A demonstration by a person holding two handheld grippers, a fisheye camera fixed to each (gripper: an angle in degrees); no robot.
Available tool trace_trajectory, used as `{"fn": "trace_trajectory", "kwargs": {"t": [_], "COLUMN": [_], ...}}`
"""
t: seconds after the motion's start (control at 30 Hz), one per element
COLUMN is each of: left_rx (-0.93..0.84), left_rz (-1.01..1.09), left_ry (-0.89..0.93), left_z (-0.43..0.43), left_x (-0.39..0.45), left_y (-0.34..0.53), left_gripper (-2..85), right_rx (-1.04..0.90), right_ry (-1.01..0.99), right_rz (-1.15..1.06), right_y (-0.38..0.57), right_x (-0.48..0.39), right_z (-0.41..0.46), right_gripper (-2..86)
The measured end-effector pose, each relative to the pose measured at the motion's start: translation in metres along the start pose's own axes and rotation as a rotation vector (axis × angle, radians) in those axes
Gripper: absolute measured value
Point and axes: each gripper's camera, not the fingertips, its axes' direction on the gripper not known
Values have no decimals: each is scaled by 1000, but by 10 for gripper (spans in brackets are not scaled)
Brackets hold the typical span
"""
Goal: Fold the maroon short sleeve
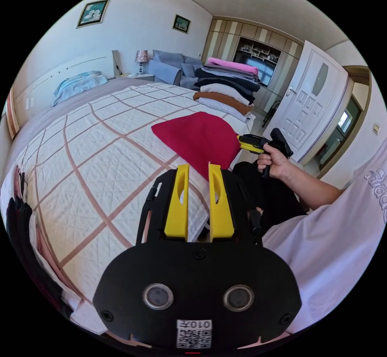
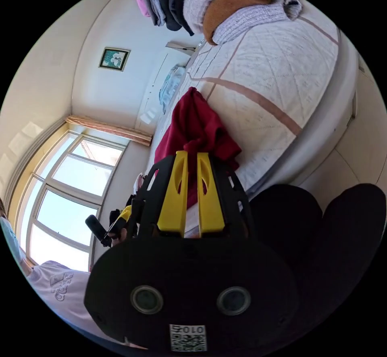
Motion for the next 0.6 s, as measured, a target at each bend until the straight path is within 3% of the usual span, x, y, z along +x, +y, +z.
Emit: {"fn": "trace_trajectory", "kwargs": {"t": [0.2, 0.3, 0.47, 0.6], "left_rx": [-65, -116, -220, -216], "left_rz": [292, 353, 312, 303], "left_ry": [-67, -57, -12, 13], "left_z": [66, 96, 133, 139], "left_x": [65, 81, 77, 78], "left_y": [-29, -36, -43, -48], "left_gripper": [100, 101, 100, 98], "right_rx": [-8, -30, 19, -103], "right_ry": [-127, -65, 257, 288], "right_rz": [48, 23, -281, -514], "right_y": [-1, 4, 2, -20], "right_x": [15, 16, -23, -48], "right_z": [-13, -23, -51, -30], "right_gripper": [55, 60, 58, 61]}}
